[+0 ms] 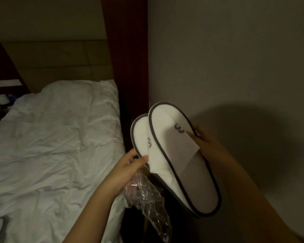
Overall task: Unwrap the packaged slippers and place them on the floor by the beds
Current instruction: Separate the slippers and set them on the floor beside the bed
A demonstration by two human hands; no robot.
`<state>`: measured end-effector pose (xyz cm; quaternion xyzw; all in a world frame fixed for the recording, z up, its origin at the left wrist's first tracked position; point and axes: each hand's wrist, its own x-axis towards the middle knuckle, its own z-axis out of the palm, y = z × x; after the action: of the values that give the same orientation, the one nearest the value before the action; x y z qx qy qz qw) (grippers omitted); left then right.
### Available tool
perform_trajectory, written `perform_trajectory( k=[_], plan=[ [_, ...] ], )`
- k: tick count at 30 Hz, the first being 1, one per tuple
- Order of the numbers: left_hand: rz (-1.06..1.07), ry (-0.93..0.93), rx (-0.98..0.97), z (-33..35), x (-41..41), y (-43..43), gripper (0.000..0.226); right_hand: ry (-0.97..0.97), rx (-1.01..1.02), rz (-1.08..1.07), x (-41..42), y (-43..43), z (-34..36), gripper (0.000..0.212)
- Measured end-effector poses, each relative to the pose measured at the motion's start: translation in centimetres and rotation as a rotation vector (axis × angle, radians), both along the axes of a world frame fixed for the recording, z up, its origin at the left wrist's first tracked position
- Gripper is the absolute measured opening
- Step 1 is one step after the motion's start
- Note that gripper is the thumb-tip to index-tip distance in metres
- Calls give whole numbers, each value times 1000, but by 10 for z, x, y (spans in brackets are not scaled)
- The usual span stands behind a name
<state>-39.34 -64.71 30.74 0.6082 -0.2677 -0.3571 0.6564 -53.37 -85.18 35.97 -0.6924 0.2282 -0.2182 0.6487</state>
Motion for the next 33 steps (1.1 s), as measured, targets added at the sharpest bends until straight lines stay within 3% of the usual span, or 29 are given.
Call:
perform_trajectory(
  k=[1,4,7,10,16,19,21,23,25,27,30,33],
  plan=[
    [-40,-4,9,2,1,4,16,12,-10,-3,1,0,0,21],
    [-88,-80,44,13,14,17,37,48,-33,-1,1,1,2,12],
    [-25,-102,33,36,40,24,51,78,-72,61,1,1,6,17],
    [-121,-187,86,67,58,29,65,144,-173,153,4,7,12,22],
    [-390,-444,398,89,61,21,38,144,-353,319,10,24,23,18],
    [-396,-390,325,75,59,25,24,177,-386,338,9,24,26,14],
    [-335,-363,239,66,58,30,25,198,-482,226,8,21,29,12],
    [-170,-345,152,58,60,34,26,138,-585,-110,5,12,33,11],
    [18,-319,69,52,58,36,25,-60,-543,-469,-4,5,39,9],
    [182,-261,2,43,53,34,23,-245,-499,-670,-10,2,40,7],
    [426,-114,-59,32,37,22,19,-292,-245,-667,-3,12,31,24],
    [528,21,-136,28,13,5,24,-137,108,-410,15,33,20,38]
  ],
)
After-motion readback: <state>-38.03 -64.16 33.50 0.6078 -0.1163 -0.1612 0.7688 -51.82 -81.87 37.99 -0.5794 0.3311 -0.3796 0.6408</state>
